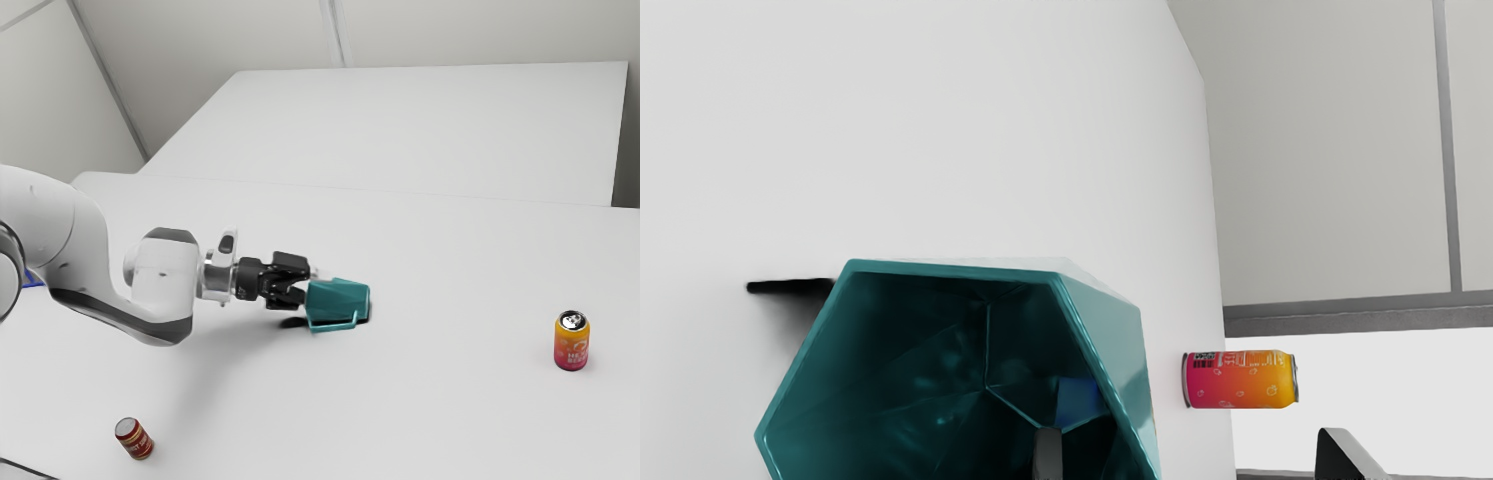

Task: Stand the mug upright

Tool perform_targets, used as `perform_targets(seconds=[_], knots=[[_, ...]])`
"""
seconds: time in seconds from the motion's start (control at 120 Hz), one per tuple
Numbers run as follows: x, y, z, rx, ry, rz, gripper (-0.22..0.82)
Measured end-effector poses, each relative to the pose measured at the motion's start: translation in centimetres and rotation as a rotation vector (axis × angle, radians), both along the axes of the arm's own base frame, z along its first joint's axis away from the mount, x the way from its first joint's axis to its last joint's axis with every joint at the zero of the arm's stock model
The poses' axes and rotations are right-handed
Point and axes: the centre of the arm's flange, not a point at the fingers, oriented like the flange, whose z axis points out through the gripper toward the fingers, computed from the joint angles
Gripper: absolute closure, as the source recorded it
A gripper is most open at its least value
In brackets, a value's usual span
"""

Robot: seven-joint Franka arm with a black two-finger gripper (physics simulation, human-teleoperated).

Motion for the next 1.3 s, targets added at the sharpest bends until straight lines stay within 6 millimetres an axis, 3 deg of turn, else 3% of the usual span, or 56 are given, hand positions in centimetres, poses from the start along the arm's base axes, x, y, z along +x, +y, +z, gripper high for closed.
perform_targets(seconds=[0.108, 0.242, 0.383, 0.658, 0.783, 0.867, 1.133, 1.3], knots=[[0.1, -0.6, 0.0, -0.002, 0.002, 0.005, 0.51], [0.1, -0.5, 0.0, -0.001, 0.007, 0.016, 0.66], [0.1, -0.4, 0.0, 0.003, 0.012, 0.025, 0.73], [0.4, -0.3, 1.0, 0.011, -0.003, 0.034, 0.77], [1.3, 0.1, 3.6, 0.039, -0.055, 0.027, 0.78], [2.6, 0.8, 6.7, 0.111, -0.121, -0.023, 0.78], [6.6, 4.2, 15.7, 0.651, -0.248, -0.341, 0.79], [7.2, 4.3, 17.0, 0.969, -0.197, -0.504, 0.79]])
